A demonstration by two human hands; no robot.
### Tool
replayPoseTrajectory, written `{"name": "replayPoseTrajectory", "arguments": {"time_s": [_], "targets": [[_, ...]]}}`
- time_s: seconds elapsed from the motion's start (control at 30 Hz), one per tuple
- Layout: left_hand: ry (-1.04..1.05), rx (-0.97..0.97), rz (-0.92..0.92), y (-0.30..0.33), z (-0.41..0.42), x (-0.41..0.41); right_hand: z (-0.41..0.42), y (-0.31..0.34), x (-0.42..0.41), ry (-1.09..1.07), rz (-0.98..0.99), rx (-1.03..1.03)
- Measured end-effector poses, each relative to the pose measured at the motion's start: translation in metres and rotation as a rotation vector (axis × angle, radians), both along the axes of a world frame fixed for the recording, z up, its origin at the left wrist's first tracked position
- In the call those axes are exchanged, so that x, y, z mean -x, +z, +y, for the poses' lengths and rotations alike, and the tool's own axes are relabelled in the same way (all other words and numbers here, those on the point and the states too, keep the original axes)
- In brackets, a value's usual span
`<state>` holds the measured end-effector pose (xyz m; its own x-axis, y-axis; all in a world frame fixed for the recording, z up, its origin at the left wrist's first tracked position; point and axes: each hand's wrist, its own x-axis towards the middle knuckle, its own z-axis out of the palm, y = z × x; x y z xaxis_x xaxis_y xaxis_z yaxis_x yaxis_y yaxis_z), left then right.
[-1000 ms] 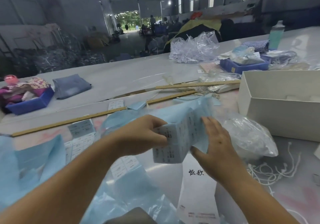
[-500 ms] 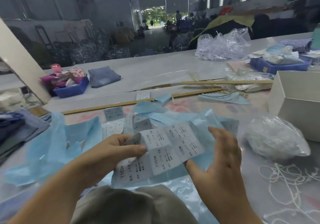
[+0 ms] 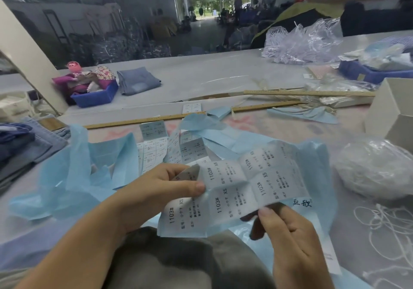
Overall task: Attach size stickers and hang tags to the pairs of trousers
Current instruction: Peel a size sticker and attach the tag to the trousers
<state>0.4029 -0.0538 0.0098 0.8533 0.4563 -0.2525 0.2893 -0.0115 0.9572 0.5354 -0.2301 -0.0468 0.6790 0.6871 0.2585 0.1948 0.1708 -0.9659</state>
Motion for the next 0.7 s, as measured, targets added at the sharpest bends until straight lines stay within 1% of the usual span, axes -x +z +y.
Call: {"name": "replayPoseTrajectory", "arguments": {"time_s": [0.07, 0.1, 0.13, 0.3, 0.4, 0.47, 0.53, 0.6, 0.63, 0.7], "targets": [[0.006, 0.002, -0.015, -0.001, 0.001, 0.000, 0.001, -0.001, 0.001, 0.188, 0.192, -0.047], [0.009, 0.000, -0.022, -0.001, 0.001, 0.000, 0.003, -0.003, 0.001, 0.243, 0.261, -0.061], [0.010, -0.001, -0.031, -0.001, 0.001, 0.001, 0.005, -0.002, 0.001, 0.254, 0.311, -0.069], [-0.014, -0.030, -0.058, -0.004, -0.003, -0.001, 0.014, -0.002, -0.003, 0.179, 0.568, -0.118], [-0.019, -0.072, -0.033, -0.008, -0.003, -0.002, 0.015, 0.003, -0.010, 0.137, 0.641, -0.132], [0.024, -0.130, 0.001, -0.011, -0.002, -0.002, 0.017, 0.009, -0.020, 0.053, 0.680, -0.154], [0.095, -0.237, 0.085, -0.016, 0.003, -0.002, 0.019, 0.017, -0.039, -0.072, 0.725, -0.220], [0.183, -0.430, 0.231, -0.020, 0.013, -0.003, 0.020, 0.026, -0.059, -0.143, 0.779, -0.285], [0.220, -0.534, 0.303, -0.021, 0.021, -0.003, 0.020, 0.027, -0.064, -0.122, 0.801, -0.289], [0.264, -0.720, 0.433, -0.024, 0.039, 0.000, 0.022, 0.024, -0.061, -0.030, 0.824, -0.192]]}}
